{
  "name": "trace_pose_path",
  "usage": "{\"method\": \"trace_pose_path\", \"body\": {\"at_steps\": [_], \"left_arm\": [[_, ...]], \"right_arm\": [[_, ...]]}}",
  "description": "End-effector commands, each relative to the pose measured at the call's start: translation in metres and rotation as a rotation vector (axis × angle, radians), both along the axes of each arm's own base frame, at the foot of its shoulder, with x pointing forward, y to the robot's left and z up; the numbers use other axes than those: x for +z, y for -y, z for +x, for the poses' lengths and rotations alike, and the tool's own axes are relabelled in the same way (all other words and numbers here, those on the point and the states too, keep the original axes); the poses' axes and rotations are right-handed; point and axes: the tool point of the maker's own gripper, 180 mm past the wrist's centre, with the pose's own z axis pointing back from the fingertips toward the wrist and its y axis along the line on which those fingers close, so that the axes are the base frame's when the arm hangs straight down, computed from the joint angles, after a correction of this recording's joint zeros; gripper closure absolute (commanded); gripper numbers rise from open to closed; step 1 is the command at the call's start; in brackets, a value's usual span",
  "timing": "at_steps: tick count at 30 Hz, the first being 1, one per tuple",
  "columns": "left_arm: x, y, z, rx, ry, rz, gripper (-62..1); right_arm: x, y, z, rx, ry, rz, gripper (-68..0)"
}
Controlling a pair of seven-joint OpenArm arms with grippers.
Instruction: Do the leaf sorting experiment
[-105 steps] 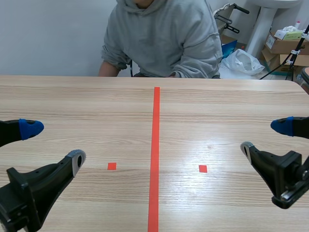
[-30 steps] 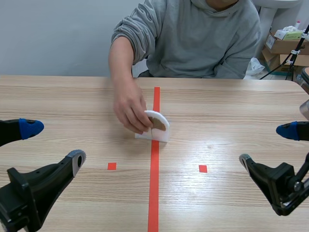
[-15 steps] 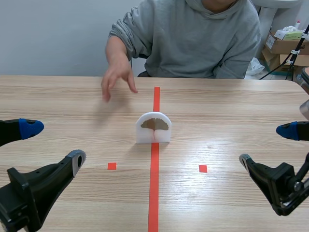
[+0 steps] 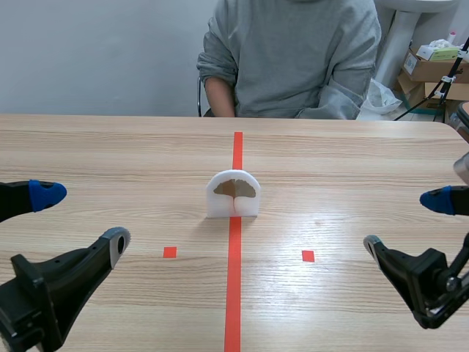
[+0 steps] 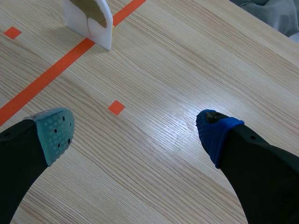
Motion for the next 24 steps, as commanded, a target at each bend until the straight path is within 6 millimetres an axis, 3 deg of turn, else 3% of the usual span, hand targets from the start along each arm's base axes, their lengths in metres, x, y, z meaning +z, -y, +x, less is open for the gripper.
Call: {"method": "trace_pose_path", "body": {"at_steps": [1, 16, 24], "left_arm": [[0.01, 0.002, 0.002, -0.003, 0.032, -0.019, -62.3], [0.009, 0.002, 0.002, -0.003, 0.026, -0.015, -62.3], [-0.016, 0.005, 0.02, -0.063, -0.019, 0.178, -62.3]], "right_arm": [[0.012, -0.001, 0.006, 0.0, 0.044, 0.007, -53.1], [0.012, 0.0, 0.006, 0.0, 0.043, 0.006, -53.1], [0.009, 0.001, 0.006, -0.004, 0.026, -0.005, -53.1]]}}
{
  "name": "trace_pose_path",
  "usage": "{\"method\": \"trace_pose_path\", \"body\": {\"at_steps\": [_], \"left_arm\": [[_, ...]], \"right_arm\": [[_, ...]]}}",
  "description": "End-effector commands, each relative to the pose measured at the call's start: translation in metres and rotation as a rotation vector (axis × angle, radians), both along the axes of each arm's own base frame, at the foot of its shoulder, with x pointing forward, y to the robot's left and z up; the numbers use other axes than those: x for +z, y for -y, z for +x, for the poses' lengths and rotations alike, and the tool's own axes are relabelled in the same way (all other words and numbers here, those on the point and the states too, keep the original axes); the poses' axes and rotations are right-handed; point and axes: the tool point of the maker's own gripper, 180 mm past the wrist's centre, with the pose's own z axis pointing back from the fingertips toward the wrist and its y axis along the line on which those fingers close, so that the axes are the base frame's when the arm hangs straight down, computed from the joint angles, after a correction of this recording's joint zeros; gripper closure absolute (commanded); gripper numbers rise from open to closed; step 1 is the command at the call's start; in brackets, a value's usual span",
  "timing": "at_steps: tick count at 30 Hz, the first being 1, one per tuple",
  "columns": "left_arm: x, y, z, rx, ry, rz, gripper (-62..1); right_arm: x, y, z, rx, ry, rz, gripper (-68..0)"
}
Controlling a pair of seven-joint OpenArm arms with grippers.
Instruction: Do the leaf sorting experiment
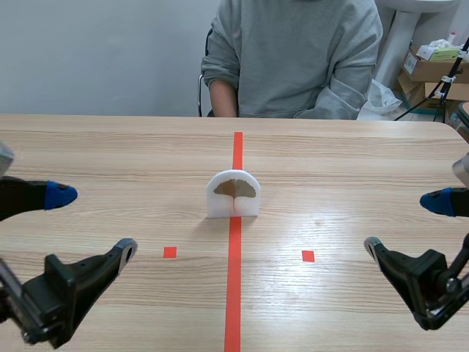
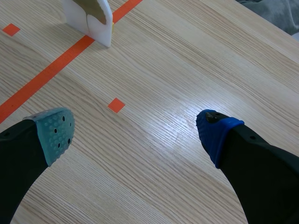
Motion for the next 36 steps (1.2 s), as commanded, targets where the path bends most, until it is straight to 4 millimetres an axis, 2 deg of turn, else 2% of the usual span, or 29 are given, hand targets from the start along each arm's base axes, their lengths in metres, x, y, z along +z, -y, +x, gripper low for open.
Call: {"method": "trace_pose_path", "body": {"at_steps": [1, 6, 10, 15, 19, 27, 32, 36], "left_arm": [[0.002, 0.003, 0.01, -0.017, 0.024, 0.005, -62.3], [-0.015, 0.008, 0.039, -0.092, 0.057, 0.086, -62.3], [-0.039, 0.019, 0.064, -0.159, 0.029, 0.102, -62.3], [-0.065, 0.043, 0.098, -0.227, -0.002, 0.112, -62.3], [-0.074, 0.07, 0.119, -0.268, -0.011, 0.106, -62.3], [-0.084, 0.128, 0.137, -0.338, -0.015, 0.099, -62.3], [-0.09, 0.151, 0.14, -0.358, -0.021, 0.099, -62.3], [-0.094, 0.159, 0.142, -0.356, -0.006, 0.109, -62.3]], "right_arm": [[0.011, 0.0, 0.006, -0.002, 0.038, 0.002, -53.1], [0.009, 0.001, 0.006, -0.003, 0.031, -0.002, -53.2], [0.009, 0.001, 0.006, -0.004, 0.027, -0.004, -53.1], [0.008, 0.001, 0.006, -0.005, 0.025, -0.005, -53.1], [0.008, 0.001, 0.006, -0.005, 0.026, -0.005, -53.2], [0.008, 0.001, 0.006, -0.005, 0.026, -0.005, -53.1], [0.008, 0.001, 0.006, -0.005, 0.026, -0.005, -53.1], [0.008, 0.001, 0.006, -0.005, 0.026, -0.005, -53.1]]}}
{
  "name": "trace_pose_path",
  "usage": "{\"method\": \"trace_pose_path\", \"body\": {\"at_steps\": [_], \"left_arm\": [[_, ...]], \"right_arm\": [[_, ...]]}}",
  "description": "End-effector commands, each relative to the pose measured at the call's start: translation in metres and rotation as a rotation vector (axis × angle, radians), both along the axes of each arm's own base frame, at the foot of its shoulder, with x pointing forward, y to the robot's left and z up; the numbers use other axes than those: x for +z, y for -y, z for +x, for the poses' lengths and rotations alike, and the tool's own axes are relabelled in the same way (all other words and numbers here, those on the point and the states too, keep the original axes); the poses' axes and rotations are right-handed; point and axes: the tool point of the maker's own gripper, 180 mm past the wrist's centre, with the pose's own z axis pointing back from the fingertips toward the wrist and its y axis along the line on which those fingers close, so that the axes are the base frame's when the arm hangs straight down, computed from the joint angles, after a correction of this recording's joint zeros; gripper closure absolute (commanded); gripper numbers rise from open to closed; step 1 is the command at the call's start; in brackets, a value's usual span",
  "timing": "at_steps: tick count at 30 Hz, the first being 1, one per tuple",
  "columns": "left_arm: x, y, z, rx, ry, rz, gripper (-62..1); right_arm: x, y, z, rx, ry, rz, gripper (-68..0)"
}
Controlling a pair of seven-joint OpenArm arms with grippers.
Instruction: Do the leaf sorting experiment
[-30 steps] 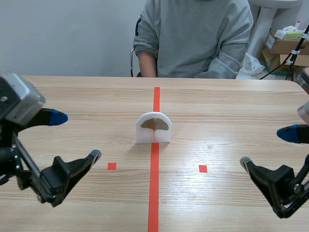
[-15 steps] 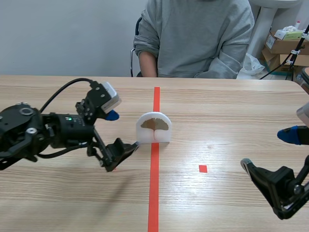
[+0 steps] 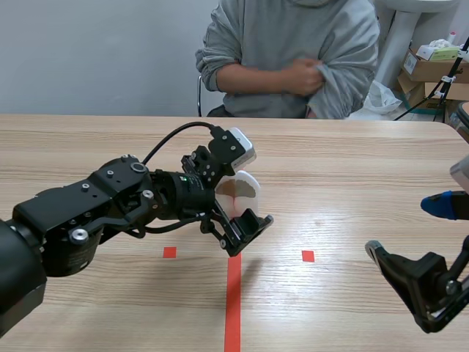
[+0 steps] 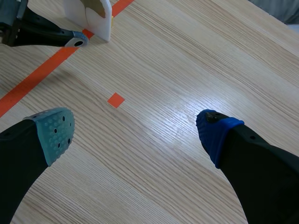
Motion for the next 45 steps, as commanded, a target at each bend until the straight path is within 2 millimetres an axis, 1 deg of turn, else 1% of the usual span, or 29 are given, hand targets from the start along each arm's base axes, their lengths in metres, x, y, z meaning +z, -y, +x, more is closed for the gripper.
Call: {"method": "trace_pose_path", "body": {"at_steps": [1, 5, 7, 11, 13, 16, 19, 21, 27, 28, 34, 36, 38, 42, 45], "left_arm": [[0.015, 0.006, 0.007, -0.014, 0.051, -0.017, -62.3], [0.01, 0.001, 0.008, -0.005, 0.05, -0.002, -61.6], [0.008, -0.002, 0.009, -0.003, 0.051, 0.007, -56.1], [0.007, -0.005, 0.009, -0.004, 0.057, 0.014, -39.6], [0.008, -0.006, 0.009, -0.007, 0.063, 0.016, -33.8], [0.008, -0.005, 0.009, -0.011, 0.068, 0.016, -27.6], [0.009, -0.005, 0.009, -0.012, 0.071, 0.012, -19.2], [0.009, -0.005, 0.009, -0.012, 0.072, 0.01, -14.9], [0.012, -0.003, 0.009, -0.014, 0.08, -0.003, -6.7], [0.012, -0.003, 0.009, -0.014, 0.08, -0.003, -5.4], [0.014, -0.003, 0.009, -0.017, 0.083, -0.013, -5.2], [0.017, -0.005, 0.008, -0.009, 0.082, -0.031, -5.2], [0.026, -0.009, 0.008, 0.017, 0.073, -0.084, -5.2], [0.045, -0.03, 0.004, 0.078, 0.071, -0.17, -5.2], [0.052, -0.055, 0.001, 0.13, 0.083, -0.185, -5.2]], "right_arm": [[0.011, 0.0, 0.007, -0.001, 0.042, 0.005, -53.1], [0.011, 0.0, 0.007, -0.001, 0.042, 0.005, -53.1], [0.011, 0.0, 0.007, -0.001, 0.042, 0.005, -53.1], [0.011, 0.0, 0.007, -0.001, 0.042, 0.005, -53.1], [0.011, 0.0, 0.007, -0.001, 0.042, 0.005, -53.1], [0.011, 0.0, 0.007, -0.001, 0.042, 0.005, -53.1], [0.011, 0.0, 0.007, -0.001, 0.042, 0.005, -53.1], [0.011, 0.0, 0.007, -0.001, 0.042, 0.005, -53.1], [0.011, 0.0, 0.007, -0.001, 0.042, 0.005, -53.1], [0.011, 0.0, 0.007, -0.001, 0.042, 0.005, -53.1], [0.011, 0.0, 0.007, -0.001, 0.042, 0.005, -53.1], [0.012, 0.0, 0.007, -0.001, 0.042, 0.005, -53.1], [0.012, 0.0, 0.007, -0.001, 0.042, 0.005, -53.1], [0.012, 0.0, 0.007, -0.001, 0.042, 0.005, -53.1], [0.012, 0.0, 0.008, -0.002, 0.044, 0.003, -53.1]]}}
